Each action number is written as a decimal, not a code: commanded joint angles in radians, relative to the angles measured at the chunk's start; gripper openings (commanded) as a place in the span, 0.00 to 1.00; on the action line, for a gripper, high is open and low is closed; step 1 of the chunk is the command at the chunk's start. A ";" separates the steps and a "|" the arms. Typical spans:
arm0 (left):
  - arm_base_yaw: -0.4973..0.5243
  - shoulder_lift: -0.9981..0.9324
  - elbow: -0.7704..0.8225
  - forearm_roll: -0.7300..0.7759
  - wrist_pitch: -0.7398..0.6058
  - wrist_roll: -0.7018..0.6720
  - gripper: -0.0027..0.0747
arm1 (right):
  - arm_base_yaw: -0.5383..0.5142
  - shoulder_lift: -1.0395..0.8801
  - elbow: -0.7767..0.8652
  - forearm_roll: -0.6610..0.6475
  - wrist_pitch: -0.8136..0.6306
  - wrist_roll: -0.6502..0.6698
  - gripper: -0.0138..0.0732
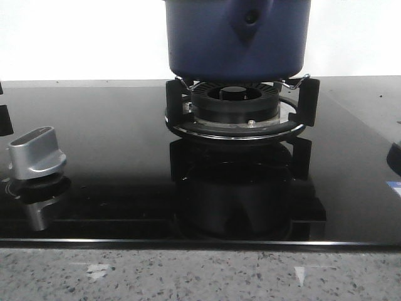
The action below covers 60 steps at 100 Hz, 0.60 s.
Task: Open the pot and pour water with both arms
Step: 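Lower the bowl onto the counter and open the right gripper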
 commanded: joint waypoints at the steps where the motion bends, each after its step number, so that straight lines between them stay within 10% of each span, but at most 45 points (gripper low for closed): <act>1: -0.006 -0.038 -0.031 -0.090 0.021 0.002 0.28 | -0.006 -0.029 -0.026 0.011 -0.046 -0.004 0.52; 44: -0.004 -0.004 -0.031 -0.096 0.048 0.002 0.29 | -0.006 -0.029 -0.015 0.020 -0.052 -0.012 0.52; 60: 0.002 -0.006 -0.031 -0.102 0.047 0.002 0.52 | -0.006 -0.029 -0.015 0.020 -0.053 -0.013 0.52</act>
